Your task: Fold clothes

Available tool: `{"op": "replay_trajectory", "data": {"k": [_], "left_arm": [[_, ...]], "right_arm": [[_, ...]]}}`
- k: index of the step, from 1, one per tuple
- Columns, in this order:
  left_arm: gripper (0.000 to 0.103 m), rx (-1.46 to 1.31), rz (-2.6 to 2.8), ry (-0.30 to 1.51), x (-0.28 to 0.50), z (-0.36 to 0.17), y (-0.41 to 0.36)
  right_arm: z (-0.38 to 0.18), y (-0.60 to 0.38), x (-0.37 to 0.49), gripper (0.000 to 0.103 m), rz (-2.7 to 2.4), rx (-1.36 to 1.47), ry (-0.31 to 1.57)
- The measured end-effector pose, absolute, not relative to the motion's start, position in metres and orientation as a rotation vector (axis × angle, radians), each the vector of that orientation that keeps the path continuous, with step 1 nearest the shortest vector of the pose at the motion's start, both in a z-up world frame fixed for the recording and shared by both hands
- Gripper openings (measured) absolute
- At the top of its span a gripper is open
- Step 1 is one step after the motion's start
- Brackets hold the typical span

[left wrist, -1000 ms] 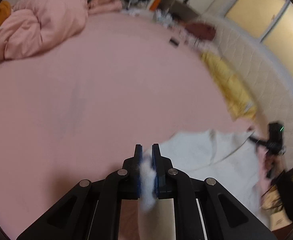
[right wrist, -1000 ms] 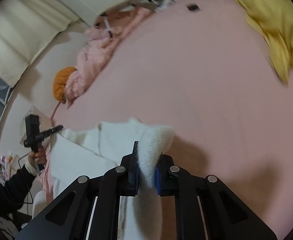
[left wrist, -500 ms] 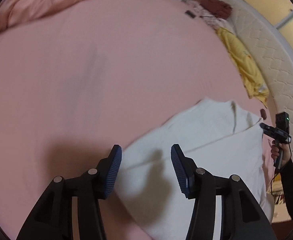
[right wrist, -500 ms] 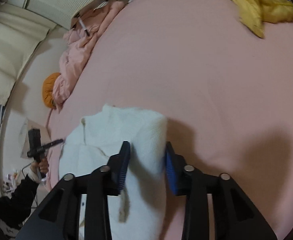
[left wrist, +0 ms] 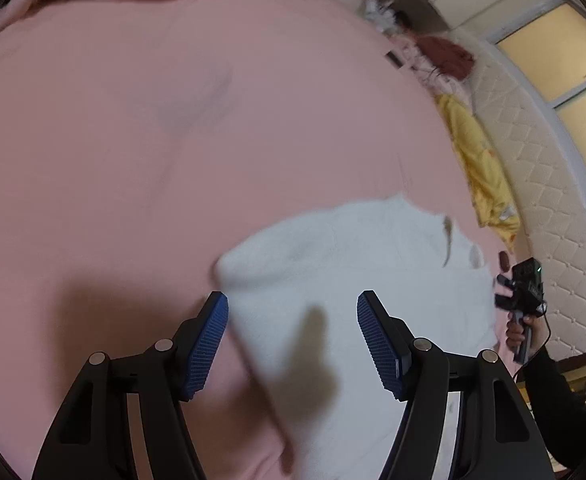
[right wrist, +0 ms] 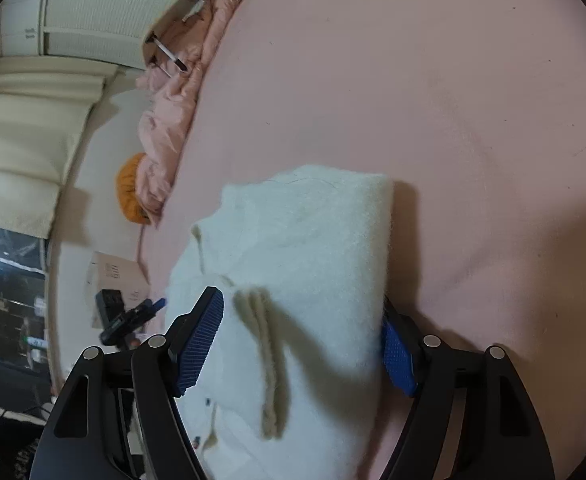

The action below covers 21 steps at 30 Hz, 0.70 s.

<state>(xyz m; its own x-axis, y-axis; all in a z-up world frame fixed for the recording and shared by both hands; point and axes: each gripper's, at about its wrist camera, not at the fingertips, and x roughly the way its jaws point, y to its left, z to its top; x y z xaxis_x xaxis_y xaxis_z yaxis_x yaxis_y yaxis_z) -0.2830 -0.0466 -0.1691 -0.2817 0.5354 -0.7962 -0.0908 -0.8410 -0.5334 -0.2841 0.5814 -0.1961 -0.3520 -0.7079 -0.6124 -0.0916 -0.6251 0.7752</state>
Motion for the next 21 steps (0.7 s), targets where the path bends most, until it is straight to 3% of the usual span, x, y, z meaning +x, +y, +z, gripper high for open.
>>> {"op": "replay_trajectory", "data": {"k": [11, 14, 15, 18, 21], "left_arm": [[0.069, -1.382, 1.846, -0.644, -0.292, -0.18, 0.016], [0.069, -1.425, 1.952, -0.517, -0.307, -0.19, 0.02], [0.063, -1.456, 1.989, -0.49, -0.313, -0.195, 0.019], [0.062, -1.434, 1.904, -0.67, -0.323, -0.197, 0.011], [0.053, -1.457, 1.882, -0.441, -0.317, -0.191, 0.042]], "right_arm": [[-0.193, 0.579, -0.282, 0.074, -2.044, 1.464, -1.056], [-0.194, 0.581, -0.282, 0.074, -2.034, 1.469, -1.052], [-0.194, 0.581, -0.283, 0.074, -2.029, 1.47, -1.047], [-0.192, 0.577, -0.287, 0.074, -2.015, 1.455, -1.013], [-0.196, 0.57, -0.297, 0.074, -1.984, 1.435, -1.012]]}}
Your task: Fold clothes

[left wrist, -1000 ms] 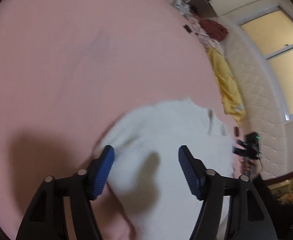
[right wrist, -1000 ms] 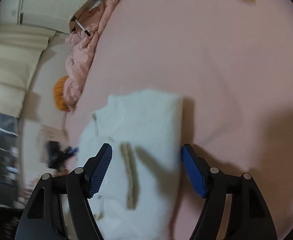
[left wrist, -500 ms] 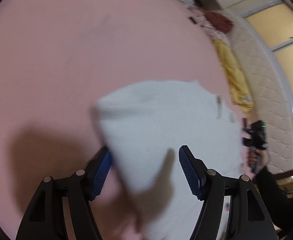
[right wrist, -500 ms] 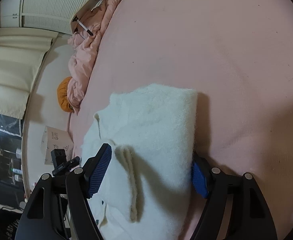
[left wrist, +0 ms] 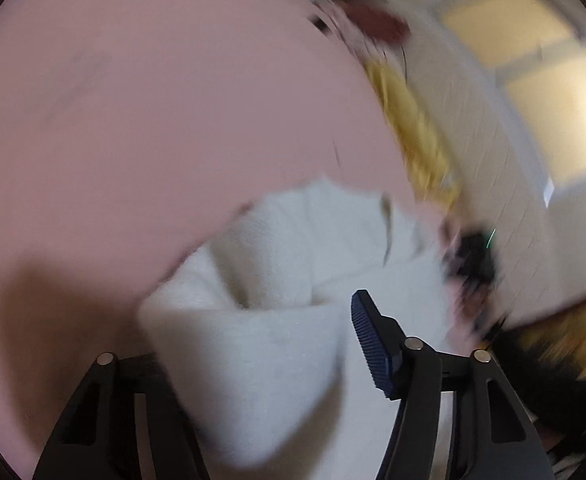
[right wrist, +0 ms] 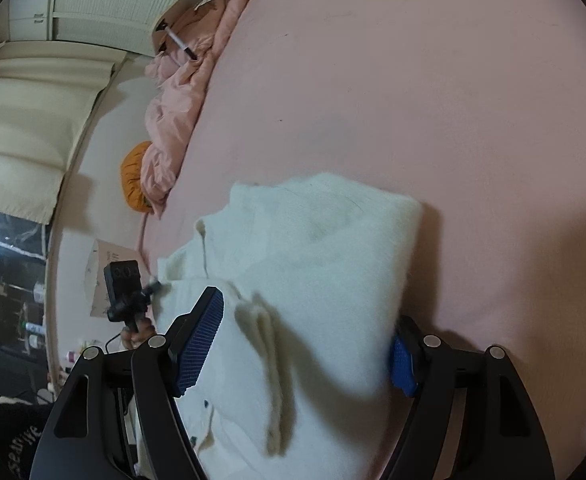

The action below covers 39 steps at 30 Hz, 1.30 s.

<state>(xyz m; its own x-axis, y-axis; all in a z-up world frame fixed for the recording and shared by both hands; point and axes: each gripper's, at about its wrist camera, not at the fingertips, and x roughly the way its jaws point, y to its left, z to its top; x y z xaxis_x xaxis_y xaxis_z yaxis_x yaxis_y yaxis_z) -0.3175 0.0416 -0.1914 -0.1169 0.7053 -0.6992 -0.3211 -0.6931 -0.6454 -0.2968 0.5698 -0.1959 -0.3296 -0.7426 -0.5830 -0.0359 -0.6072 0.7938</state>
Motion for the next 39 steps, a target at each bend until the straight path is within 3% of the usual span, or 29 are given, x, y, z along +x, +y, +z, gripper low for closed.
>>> {"op": "replay_trajectory", "data": {"k": [1, 3, 4, 5, 13, 24, 30, 31, 32, 34, 36, 39], "left_arm": [[0.037, -1.469, 1.872, -0.374, -0.316, -0.191, 0.051], [0.031, -1.494, 1.884, -0.344, -0.315, -0.195, 0.055], [0.029, -1.486, 1.903, -0.363, -0.315, -0.193, 0.051], [0.028, -1.48, 1.925, -0.382, -0.316, -0.191, 0.049], [0.025, -1.297, 2.058, -0.42, -0.312, -0.14, 0.049], [0.025, -1.177, 2.202, -0.315, -0.388, -0.092, 0.028], [0.027, -1.45, 2.238, -0.069, -0.434, -0.159, 0.044], [0.03, -1.494, 2.252, -0.011, -0.437, -0.171, 0.048], [0.041, -1.54, 2.281, 0.007, -0.439, -0.18, 0.046], [0.058, -1.615, 2.333, -0.027, -0.442, -0.181, 0.038], [0.06, -1.618, 2.423, -0.07, -0.437, -0.17, 0.02], [0.071, -1.58, 2.69, 0.034, -0.407, -0.138, -0.007]], "right_arm": [[-0.198, 0.567, -0.299, 0.074, -1.977, 1.434, -1.009], [-0.196, 0.562, -0.302, 0.072, -1.995, 1.435, -0.961], [-0.196, 0.562, -0.3, 0.058, -1.994, 1.423, -0.969], [-0.195, 0.561, -0.298, 0.037, -1.994, 1.411, -0.978], [-0.158, 0.558, -0.287, 0.027, -2.093, 1.267, -0.943], [-0.081, 0.543, -0.333, 0.021, -2.258, 1.108, -0.767], [-0.138, 0.537, -0.372, 0.026, -2.441, 1.414, -0.669], [-0.15, 0.535, -0.377, 0.031, -2.473, 1.481, -0.645], [-0.162, 0.534, -0.381, 0.051, -2.505, 1.546, -0.619], [-0.153, 0.542, -0.373, 0.075, -2.647, 1.484, -0.544], [-0.133, 0.558, -0.356, 0.078, -2.834, 1.479, -0.445], [-0.11, 0.563, -0.314, 0.078, -2.842, 1.495, -0.41]]}}
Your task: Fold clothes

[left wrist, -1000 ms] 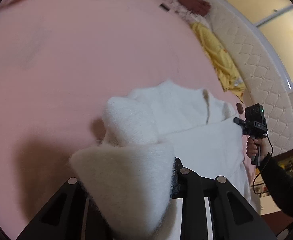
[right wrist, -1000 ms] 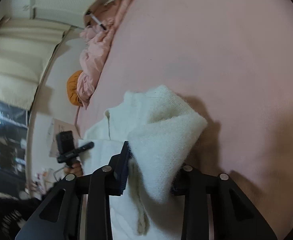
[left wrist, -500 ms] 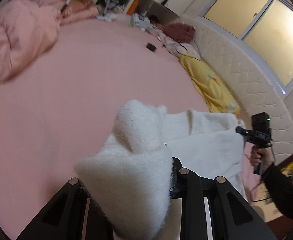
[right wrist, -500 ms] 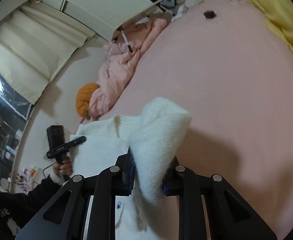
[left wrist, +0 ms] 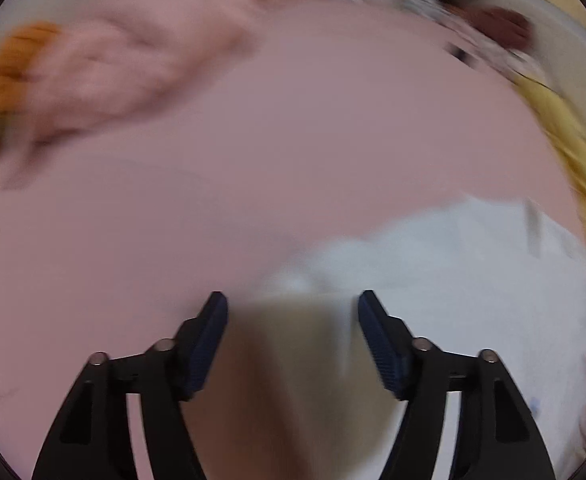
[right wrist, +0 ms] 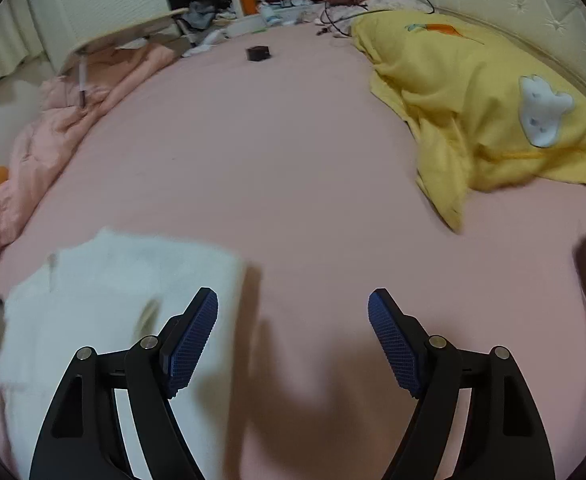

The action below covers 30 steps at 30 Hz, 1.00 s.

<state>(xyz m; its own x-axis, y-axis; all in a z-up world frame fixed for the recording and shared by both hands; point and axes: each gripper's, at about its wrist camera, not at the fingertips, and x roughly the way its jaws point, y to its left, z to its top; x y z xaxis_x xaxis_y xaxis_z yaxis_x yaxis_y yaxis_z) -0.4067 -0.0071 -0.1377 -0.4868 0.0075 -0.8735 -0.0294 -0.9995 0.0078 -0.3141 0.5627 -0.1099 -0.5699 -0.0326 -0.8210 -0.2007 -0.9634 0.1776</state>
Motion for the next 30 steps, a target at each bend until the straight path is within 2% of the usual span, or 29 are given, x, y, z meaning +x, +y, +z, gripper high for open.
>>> {"op": "replay_trajectory", "data": {"k": [1, 3, 4, 5, 7, 9, 13, 17, 20, 23, 27, 30], "left_arm": [[0.071, -1.555, 2.756, 0.08, -0.391, -0.127, -0.012], [0.081, -1.513, 2.73, 0.136, -0.351, -0.116, -0.007], [0.089, -1.538, 2.709, 0.149, -0.329, -0.119, 0.001], [0.091, -1.563, 2.688, 0.161, -0.308, -0.121, 0.008], [0.091, -1.621, 2.628, 0.177, -0.27, -0.128, 0.028], [0.091, -1.662, 2.566, 0.194, -0.226, -0.135, 0.049], [0.091, -1.71, 2.476, 0.223, -0.158, -0.149, 0.085], [0.091, -1.764, 2.458, 0.206, -0.122, -0.166, 0.104], [0.091, -1.844, 2.461, 0.181, -0.108, -0.177, 0.099], [0.091, -1.872, 2.465, 0.187, -0.099, -0.18, 0.083], [0.091, -1.924, 2.504, 0.246, -0.087, -0.181, 0.058], [0.091, -1.879, 2.509, 0.202, -0.078, -0.167, 0.05]], "right_arm": [[-0.105, 0.561, -0.296, 0.078, 2.688, -1.448, 0.404], [-0.105, 0.546, -0.252, 0.078, 2.626, -1.592, 0.439], [-0.105, 0.539, -0.229, 0.078, 2.591, -1.662, 0.457], [-0.108, 0.534, -0.204, 0.078, 2.544, -1.712, 0.508], [-0.114, 0.524, -0.153, 0.078, 2.446, -1.807, 0.606], [-0.116, 0.505, -0.107, 0.078, 2.371, -1.881, 0.574], [-0.099, 0.433, -0.069, 0.078, 2.525, -1.958, 0.344], [-0.1, 0.357, -0.055, 0.077, 2.775, -2.014, 0.137], [-0.127, 0.35, -0.05, 0.071, 2.546, -2.121, 0.032], [-0.134, 0.398, -0.019, 0.07, 2.247, -2.129, 0.133], [-0.115, 0.447, 0.023, 0.07, 2.02, -2.019, 0.086], [-0.086, 0.438, 0.028, 0.071, 2.179, -1.914, 0.113]]}}
